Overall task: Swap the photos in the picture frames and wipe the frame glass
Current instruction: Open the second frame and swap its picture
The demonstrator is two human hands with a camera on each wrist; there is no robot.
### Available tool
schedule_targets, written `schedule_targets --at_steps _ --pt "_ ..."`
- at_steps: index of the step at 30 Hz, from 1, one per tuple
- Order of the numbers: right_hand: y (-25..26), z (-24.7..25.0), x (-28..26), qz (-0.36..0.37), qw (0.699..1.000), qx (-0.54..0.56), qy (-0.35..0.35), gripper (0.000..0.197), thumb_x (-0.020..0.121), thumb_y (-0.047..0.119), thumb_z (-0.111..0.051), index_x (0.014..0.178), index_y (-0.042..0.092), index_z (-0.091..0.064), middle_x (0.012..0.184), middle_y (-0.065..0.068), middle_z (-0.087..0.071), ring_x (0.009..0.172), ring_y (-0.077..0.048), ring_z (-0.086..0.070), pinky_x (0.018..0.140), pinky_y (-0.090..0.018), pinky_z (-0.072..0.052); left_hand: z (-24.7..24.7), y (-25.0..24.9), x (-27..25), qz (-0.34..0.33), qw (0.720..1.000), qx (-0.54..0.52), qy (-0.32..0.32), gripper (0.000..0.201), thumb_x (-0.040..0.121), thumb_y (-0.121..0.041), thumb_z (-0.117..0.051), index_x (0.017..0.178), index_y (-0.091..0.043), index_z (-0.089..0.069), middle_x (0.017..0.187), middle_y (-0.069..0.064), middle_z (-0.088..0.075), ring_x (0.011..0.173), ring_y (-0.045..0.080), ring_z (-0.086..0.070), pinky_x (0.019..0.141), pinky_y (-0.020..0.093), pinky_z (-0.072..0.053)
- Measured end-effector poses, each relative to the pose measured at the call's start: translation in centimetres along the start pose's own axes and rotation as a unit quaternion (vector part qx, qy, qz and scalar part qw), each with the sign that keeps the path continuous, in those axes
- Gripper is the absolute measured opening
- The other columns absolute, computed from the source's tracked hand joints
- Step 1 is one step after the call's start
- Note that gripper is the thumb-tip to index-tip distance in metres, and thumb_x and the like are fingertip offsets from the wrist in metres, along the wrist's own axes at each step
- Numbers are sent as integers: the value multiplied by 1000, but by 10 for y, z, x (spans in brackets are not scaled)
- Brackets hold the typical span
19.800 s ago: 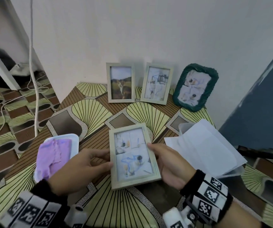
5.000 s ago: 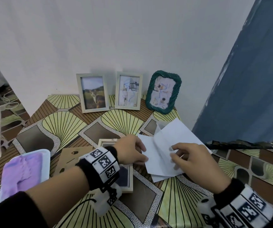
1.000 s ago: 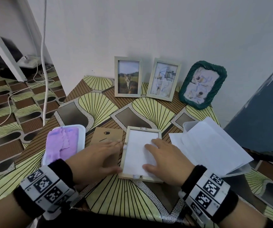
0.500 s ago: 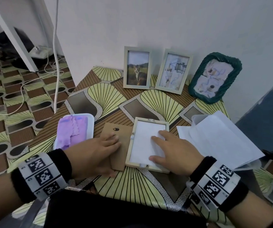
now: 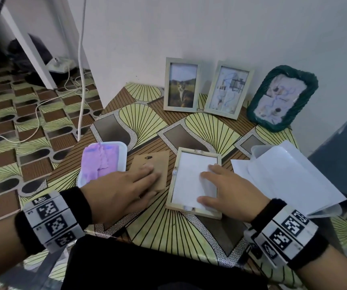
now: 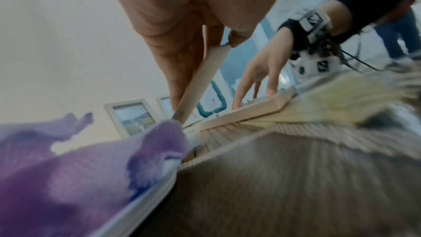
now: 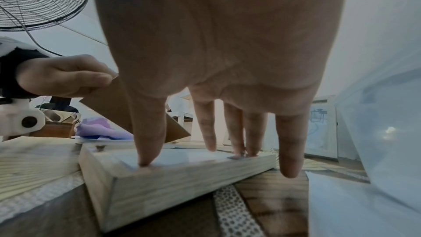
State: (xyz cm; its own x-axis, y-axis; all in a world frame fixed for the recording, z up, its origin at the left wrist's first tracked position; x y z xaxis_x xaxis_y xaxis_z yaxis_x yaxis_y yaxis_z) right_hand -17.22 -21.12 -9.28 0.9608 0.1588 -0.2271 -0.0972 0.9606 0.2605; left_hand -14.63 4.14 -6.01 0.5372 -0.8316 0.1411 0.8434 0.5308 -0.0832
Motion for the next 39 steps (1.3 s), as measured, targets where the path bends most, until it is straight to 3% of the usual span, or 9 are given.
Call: schedule_targets --at_steps 7,13,17,21,25,30,35,37,39 --pt "-4 8 -7 -68 995 59 -53 74 84 55 -63 143 20 -36 144 1 -41 128 -20 -46 101 -37 -45 12 -4 20 -25 996 2 -87 41 99 -36 -39 114 -13 -70 113 -2 -70 94 19 -71 63 34 -60" --pt "-12 15 -12 -66 988 131 -46 34 78 34 -75 100 25 -52 106 10 -56 96 -10 -53 68 -14 -39 5 -23 41 -68 992 18 -103 37 101 -30 -42 110 -7 -70 107 6 -72 87 25 -71 66 37 -59" --pt "-14 15 -12 -71 991 106 -28 51 76 37 -78 118 15 -58 139 0 -52 121 -20 -52 91 -29 -45 -1 -35 46 -164 984 37 -66 39 101 -24 -36 113 -11 -71 115 4 -71 103 18 -69 84 31 -58" --pt "-14 15 -11 -75 993 88 -29 63 76 40 -78 128 13 -56 151 1 -44 124 -19 -51 94 -26 -41 -19 -43 47 -249 966 66 18 28 90 -18 -63 117 -14 -69 122 1 -69 115 15 -63 95 30 -52" --pt "-14 16 -10 -70 993 86 -29 69 76 42 -78 135 17 -52 160 2 -30 133 -19 -46 101 -25 -37 -22 -47 51 -284 955 70 48 32 92 -15 -60 123 -10 -65 122 3 -68 118 18 -62 97 31 -50" --pt "-14 17 -11 -66 992 98 -30 66 77 39 -78 133 14 -53 161 1 -27 135 -19 -44 104 -26 -38 -17 -36 51 -235 968 75 38 44 93 -9 -56 136 -6 -54 137 11 -58 129 23 -52 108 36 -41" --pt "-14 17 -11 -63 992 108 -31 61 78 36 -77 128 9 -56 159 -1 -31 133 -22 -46 104 -32 -40 -16 -1 38 -64 992 -30 105 78 89 7 -43 154 -15 -6 161 3 -14 148 16 -17 119 33 -23" --pt "-13 17 -11 -62 992 107 -32 61 78 36 -77 128 9 -56 160 -1 -29 134 -22 -46 105 -31 -40 -11 9 35 -12 994 -48 96 84 82 10 -47 154 -14 -9 161 2 -19 146 15 -26 116 31 -30" --pt "-13 16 -11 -61 992 107 -30 61 78 37 -77 129 10 -55 161 -1 -27 136 -21 -44 105 -31 -40 -3 14 35 9 998 -31 47 79 73 15 -57 147 -6 -38 152 10 -39 135 23 -45 107 37 -43"
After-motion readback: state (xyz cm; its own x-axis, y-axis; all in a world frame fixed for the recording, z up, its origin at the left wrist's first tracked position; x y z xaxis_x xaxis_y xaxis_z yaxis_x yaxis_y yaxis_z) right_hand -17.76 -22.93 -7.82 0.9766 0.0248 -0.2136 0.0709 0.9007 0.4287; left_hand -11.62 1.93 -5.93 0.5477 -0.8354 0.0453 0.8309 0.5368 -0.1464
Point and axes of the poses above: each hand's wrist, its own x-axis towards the middle knuckle, its own z-axis out of the back of the hand, y = z × x, the point moved 3 cm from there along x, towards the middle knuckle
